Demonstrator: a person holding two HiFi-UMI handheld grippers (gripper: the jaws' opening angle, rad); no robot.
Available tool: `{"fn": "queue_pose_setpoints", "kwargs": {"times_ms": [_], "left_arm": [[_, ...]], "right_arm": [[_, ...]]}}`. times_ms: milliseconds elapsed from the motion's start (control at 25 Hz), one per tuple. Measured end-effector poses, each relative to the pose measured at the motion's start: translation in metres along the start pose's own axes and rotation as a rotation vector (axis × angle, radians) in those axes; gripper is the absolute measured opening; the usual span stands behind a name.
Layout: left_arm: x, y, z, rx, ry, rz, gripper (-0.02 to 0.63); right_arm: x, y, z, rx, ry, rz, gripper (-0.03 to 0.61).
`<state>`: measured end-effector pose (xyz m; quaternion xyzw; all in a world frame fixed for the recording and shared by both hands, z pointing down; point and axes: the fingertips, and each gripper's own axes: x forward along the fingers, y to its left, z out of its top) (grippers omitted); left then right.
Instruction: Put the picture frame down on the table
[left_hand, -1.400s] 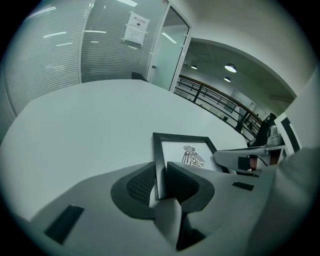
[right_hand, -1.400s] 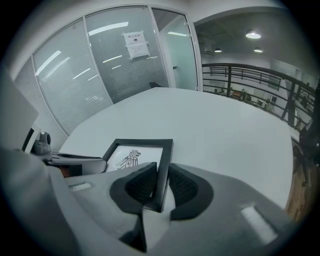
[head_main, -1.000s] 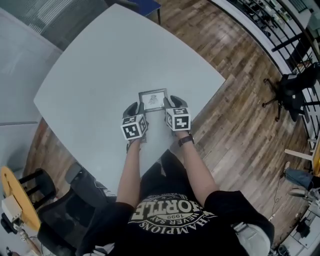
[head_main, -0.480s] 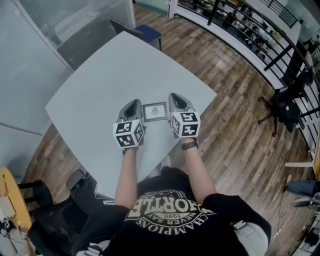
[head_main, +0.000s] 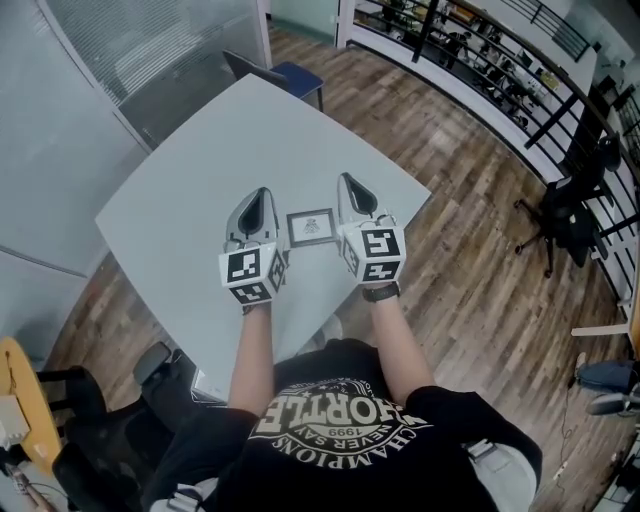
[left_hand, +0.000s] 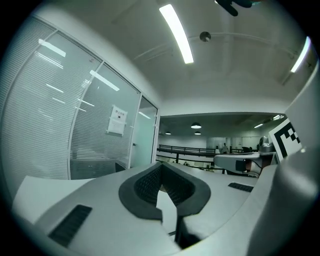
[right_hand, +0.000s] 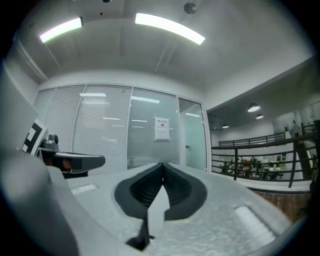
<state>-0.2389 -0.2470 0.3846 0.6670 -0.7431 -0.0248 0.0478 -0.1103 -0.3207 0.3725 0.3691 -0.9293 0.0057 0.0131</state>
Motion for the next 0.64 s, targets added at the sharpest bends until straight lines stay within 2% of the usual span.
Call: {"fn": "queue_pose_setpoints", "kwargs": {"times_ms": [200, 640], "left_arm": [[-0.005, 0.001, 0.004, 0.005, -0.030, 0.003, 0.005], [0.018, -0.009, -0.007, 0.001, -0.007, -0.019, 0.005]], "right_arm": [[-0.002, 0.004, -0.001, -0.015, -0.009, -0.004, -0.002], [0.011, -0.011, -0.012, -0.010, 0.013, -0.007, -0.002]]}}
